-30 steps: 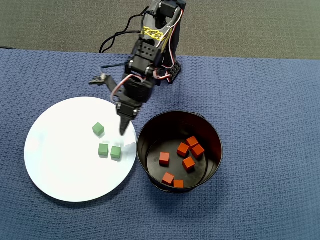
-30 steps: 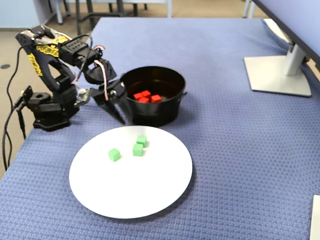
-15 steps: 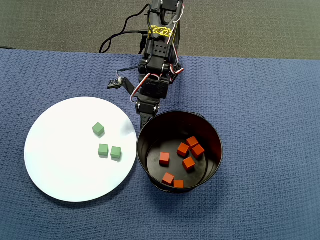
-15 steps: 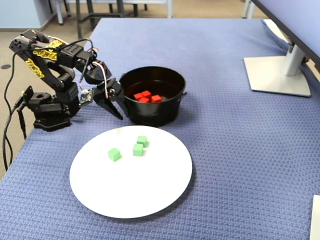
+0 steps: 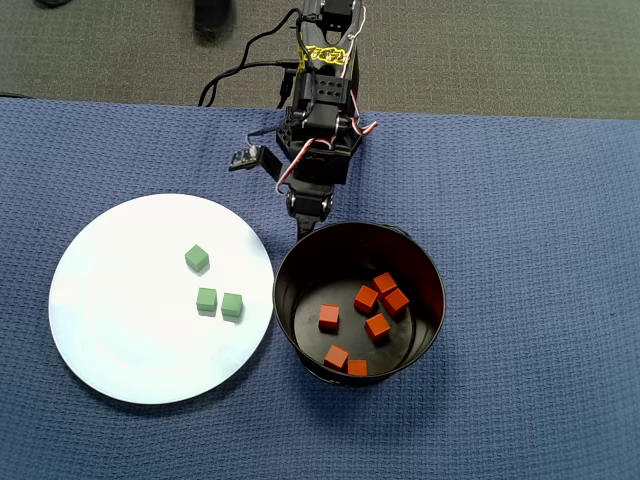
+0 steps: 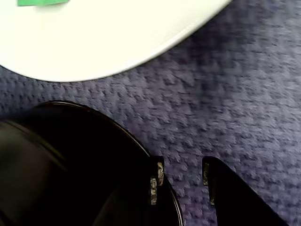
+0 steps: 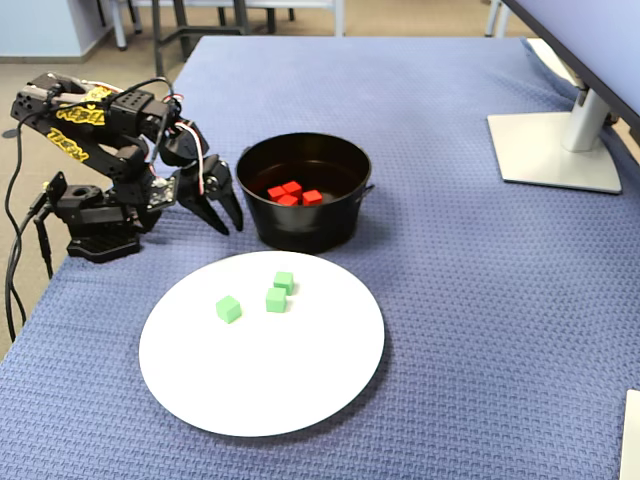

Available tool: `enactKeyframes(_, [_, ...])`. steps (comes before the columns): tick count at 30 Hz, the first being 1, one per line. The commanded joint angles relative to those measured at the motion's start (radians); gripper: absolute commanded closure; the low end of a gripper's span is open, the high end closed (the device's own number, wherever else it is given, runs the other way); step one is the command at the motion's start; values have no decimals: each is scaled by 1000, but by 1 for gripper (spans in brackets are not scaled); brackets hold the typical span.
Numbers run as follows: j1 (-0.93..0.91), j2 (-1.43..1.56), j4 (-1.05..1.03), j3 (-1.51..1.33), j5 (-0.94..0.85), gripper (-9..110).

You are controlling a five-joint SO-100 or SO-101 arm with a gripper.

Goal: Pick up the red cubes from the white plate and place them in the black recipient

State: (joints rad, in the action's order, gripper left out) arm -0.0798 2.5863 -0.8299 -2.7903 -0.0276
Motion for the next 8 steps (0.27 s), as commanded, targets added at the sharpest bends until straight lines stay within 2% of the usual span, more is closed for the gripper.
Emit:
enactKeyframes(1, [25,80,-54,-8,23,102])
enactKeyframes(8, [34,167,-140,-28,38,101])
